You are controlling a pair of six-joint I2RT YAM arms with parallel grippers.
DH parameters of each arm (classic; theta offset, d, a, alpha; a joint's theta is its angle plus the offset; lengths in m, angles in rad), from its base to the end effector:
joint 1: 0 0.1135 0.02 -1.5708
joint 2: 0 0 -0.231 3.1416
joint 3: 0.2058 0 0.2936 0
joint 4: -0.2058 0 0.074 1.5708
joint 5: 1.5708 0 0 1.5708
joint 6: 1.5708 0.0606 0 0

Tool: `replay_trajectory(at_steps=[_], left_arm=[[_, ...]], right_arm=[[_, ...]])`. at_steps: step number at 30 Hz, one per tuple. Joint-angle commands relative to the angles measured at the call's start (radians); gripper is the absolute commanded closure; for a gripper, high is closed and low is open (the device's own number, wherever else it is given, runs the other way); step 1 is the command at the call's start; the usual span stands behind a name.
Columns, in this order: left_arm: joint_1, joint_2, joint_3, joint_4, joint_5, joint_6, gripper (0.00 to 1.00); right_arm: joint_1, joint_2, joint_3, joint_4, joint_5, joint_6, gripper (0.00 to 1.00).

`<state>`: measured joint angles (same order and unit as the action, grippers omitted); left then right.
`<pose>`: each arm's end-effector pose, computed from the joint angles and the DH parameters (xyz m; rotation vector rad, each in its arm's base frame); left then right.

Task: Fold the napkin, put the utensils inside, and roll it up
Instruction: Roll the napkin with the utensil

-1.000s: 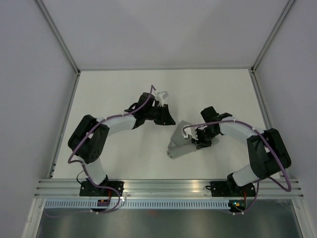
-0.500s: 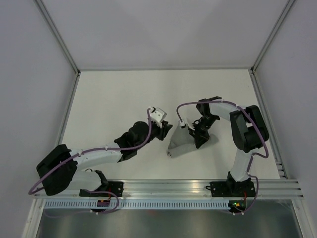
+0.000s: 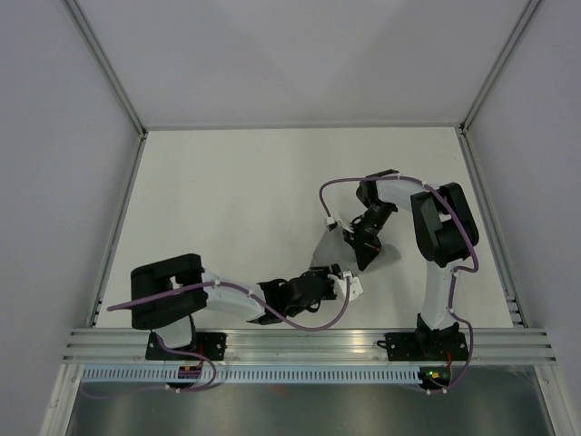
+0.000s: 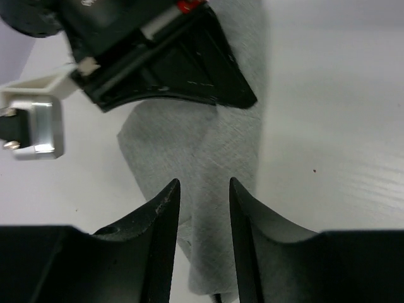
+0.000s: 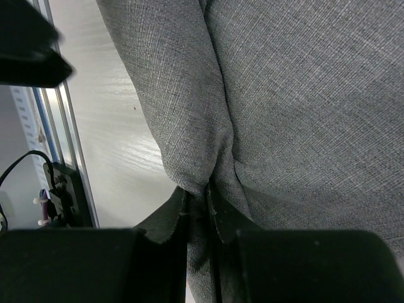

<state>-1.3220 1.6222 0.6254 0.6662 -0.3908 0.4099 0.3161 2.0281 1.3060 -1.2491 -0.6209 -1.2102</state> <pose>0.1113 -0.3445 0.0932 1.2498 1.4091 -0.2551 0.3020 0.1359 0.0623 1.8403 -2.1932 -1.0771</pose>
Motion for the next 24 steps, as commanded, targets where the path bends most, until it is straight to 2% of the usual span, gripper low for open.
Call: replay_trajectory(at_steps=[1,11,15,16,17,19,20,22,24], left_arm=[[-0.022,0.080,0.085,-0.002,0.001,0.138,0.57],[-0.011,0.241,0.155,-0.051,0.040,0.161,0.55],[0.009,0.251,0.149,-0.085,0.065,0.116,0.58],[0.015,0.248,0.149,-0.105,0.079,0.101,0.62],[0.021,0.246,0.152,-0.137,0.087,0.089,0.72],[0.036,0.243,0.149,-0.177,0.119,0.061,0.82],[0.043,0.243,0.148,-0.189,0.139,0.047,0.91],[0.050,0.242,0.149,-0.214,0.159,0.029,0.97],[0.063,0.228,0.142,-0.241,0.206,0.004,0.98]], right_arm=[[-0.002,0.052,0.025,0.086,0.018,-0.032,0.97],[-0.002,0.070,0.030,0.094,0.023,-0.023,0.98],[-0.002,0.075,0.027,0.086,0.029,-0.034,0.98],[-0.002,0.075,0.027,0.086,0.030,-0.037,0.98],[-0.002,0.076,0.024,0.085,0.033,-0.044,0.98],[-0.002,0.078,0.022,0.079,0.038,-0.052,0.98],[-0.002,0.080,0.024,0.079,0.042,-0.052,0.98],[-0.005,0.081,0.022,0.079,0.047,-0.058,0.98],[-0.011,0.086,0.025,0.079,0.052,-0.066,0.97]])
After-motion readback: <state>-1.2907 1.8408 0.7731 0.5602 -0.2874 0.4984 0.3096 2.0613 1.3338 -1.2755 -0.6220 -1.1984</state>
